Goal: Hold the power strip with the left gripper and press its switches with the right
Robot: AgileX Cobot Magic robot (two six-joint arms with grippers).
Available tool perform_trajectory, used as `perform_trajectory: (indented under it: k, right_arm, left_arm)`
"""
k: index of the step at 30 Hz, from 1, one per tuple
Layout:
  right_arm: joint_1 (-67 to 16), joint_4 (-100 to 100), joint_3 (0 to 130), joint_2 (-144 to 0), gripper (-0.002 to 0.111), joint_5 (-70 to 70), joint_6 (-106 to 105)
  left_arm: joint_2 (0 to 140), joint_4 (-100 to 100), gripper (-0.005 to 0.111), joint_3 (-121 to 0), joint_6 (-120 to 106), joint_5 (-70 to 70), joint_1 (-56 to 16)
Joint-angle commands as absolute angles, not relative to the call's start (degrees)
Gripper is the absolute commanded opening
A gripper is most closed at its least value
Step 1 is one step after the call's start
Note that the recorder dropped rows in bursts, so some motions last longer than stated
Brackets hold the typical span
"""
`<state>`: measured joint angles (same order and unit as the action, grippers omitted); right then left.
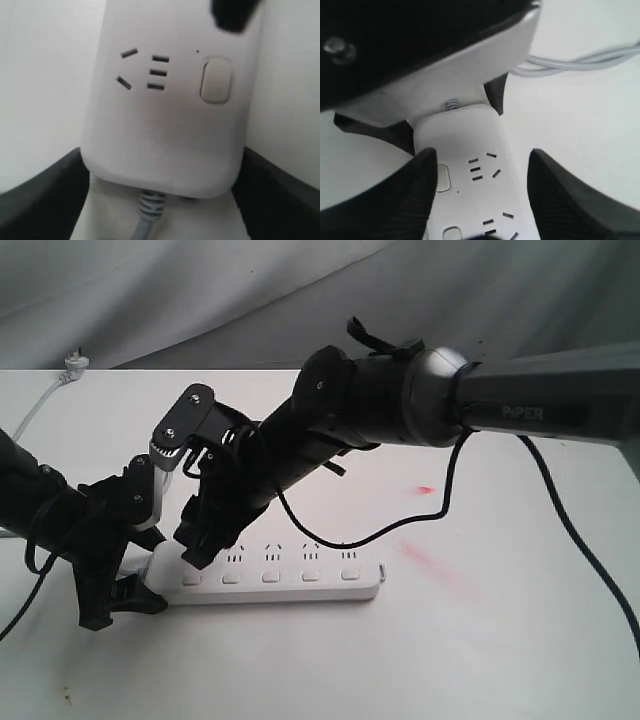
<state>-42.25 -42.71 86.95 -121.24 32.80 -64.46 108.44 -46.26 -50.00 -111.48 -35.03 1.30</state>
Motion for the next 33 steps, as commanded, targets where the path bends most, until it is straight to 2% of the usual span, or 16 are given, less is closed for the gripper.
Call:
perform_trajectory:
  k: [1,17,33]
  right_arm:
    - [-43.4,-43.1,87.4,-122.3,0.053,31.4,-71.3]
    - [-43.5,-47.1,87.4,-125.8,0.053,29.3,-82.0]
    - [-44.0,-47.1,87.4,-126.4,0.053,27.5,-84.1]
  left_arm:
    - [108.4,-47.0,0.048,-50.3,-111.5,-34.3,1.4]
    - [108.4,-47.0,0.048,-50.3,-111.5,-34.3,1.4]
    - [108.4,-47.0,0.048,-50.3,-111.5,-34.3,1.4]
